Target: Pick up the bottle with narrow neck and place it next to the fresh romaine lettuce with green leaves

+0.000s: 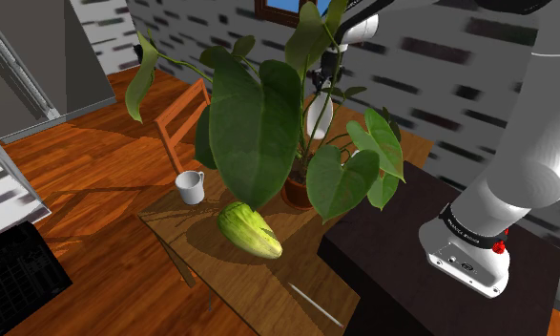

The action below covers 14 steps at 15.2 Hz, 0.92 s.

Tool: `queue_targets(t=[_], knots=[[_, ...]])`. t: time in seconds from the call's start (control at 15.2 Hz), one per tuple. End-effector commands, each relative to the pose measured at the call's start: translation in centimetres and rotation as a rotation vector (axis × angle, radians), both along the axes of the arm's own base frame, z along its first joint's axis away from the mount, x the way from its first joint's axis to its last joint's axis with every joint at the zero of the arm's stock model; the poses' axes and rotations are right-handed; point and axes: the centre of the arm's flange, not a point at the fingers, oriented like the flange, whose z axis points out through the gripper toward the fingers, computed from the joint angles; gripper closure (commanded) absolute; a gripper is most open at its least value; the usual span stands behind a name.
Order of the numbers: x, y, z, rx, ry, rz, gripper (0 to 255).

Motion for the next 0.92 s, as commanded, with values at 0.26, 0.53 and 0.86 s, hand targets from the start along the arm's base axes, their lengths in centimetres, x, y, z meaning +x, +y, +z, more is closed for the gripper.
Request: queue_targets(t=[0.26,0.53,0.86], knots=[[0.0,0.0,3.2,0.000,0.000,0.000,255],[0.0,0.0,5.3,0.000,0.000,0.000,255],[0.0,0.0,7.9,0.000,0.000,0.000,255]])
